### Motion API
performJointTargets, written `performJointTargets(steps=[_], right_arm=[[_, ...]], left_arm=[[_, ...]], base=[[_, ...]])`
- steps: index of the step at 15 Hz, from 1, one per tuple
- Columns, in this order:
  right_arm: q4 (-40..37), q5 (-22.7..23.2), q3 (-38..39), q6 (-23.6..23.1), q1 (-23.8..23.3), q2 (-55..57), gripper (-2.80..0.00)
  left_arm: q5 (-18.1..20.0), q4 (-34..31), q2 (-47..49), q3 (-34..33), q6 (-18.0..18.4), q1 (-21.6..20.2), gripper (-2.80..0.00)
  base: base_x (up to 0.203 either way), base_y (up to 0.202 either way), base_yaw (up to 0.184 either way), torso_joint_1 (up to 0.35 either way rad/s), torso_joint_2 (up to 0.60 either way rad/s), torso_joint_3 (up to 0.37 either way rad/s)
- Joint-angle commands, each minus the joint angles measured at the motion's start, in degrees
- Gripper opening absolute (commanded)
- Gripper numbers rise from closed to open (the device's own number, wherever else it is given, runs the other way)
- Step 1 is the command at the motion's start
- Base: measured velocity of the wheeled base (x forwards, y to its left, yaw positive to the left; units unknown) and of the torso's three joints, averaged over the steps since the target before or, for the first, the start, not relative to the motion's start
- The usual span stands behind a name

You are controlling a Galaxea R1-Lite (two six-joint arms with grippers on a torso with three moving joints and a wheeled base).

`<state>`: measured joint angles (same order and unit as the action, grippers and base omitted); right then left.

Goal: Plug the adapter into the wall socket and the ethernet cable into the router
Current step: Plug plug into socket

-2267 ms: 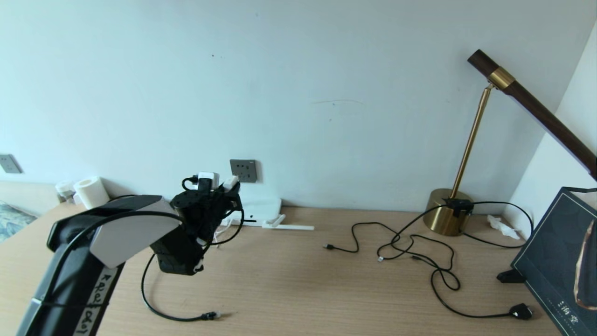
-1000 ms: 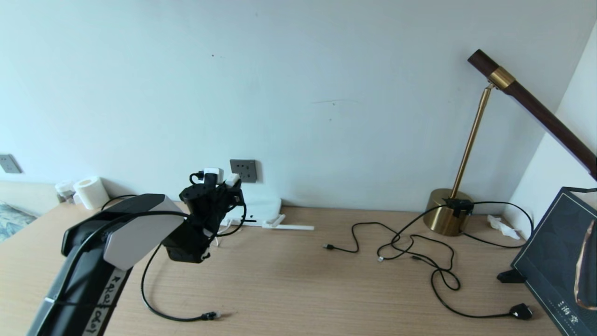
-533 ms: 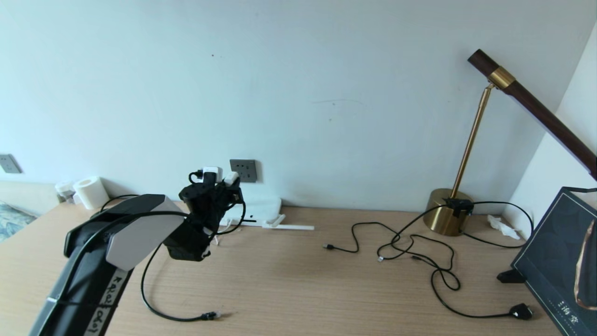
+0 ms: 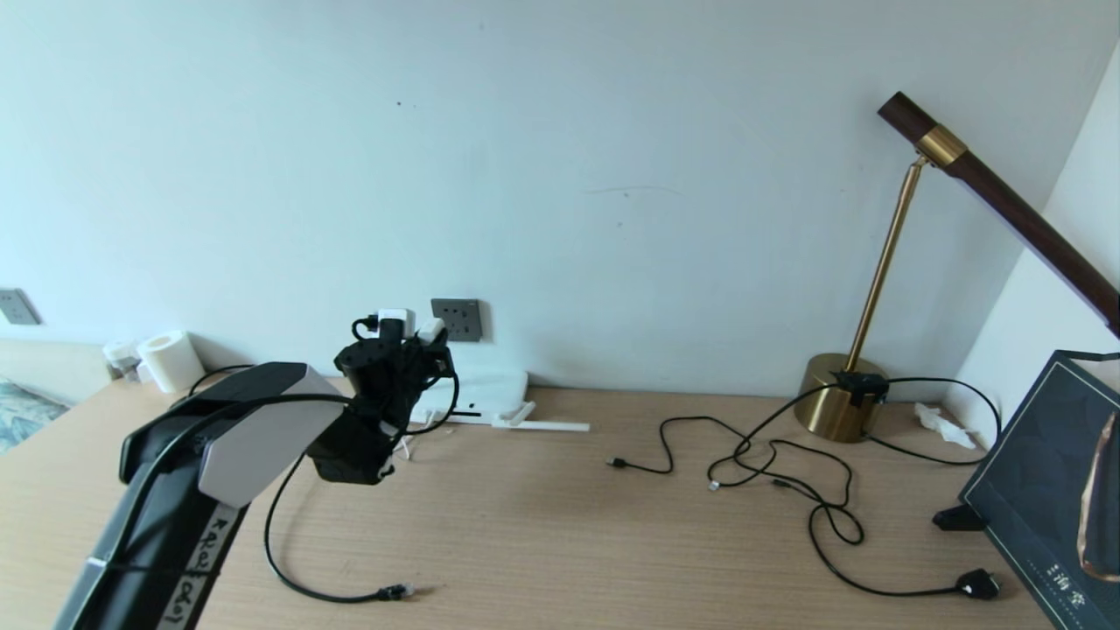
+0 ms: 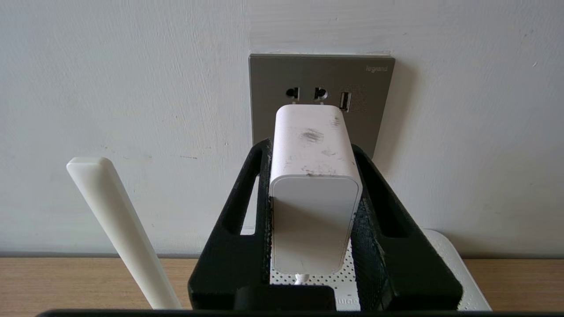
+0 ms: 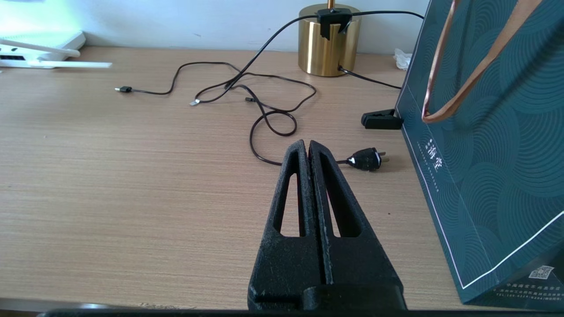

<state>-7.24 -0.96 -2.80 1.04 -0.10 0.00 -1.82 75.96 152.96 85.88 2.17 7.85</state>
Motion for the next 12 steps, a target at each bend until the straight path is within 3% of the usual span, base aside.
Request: performJointTargets(steps=[1, 12], right_arm=[[-0.05, 0.0, -0.01, 0.02, 0.01, 0.0, -2.8], [-0.05, 0.0, -0.01, 0.02, 0.01, 0.0, -2.8]], left_arm=[[-0.03, 0.33, 0.06, 0.16, 0.03, -0.03, -2.8], [0.06, -1.08, 0.94, 2.89, -0.05, -0.03, -2.8]], base=[[0.0, 0.0, 0.0, 0.0, 0.0, 0.0], [0.0, 0.0, 0.0, 0.0, 0.0, 0.0]])
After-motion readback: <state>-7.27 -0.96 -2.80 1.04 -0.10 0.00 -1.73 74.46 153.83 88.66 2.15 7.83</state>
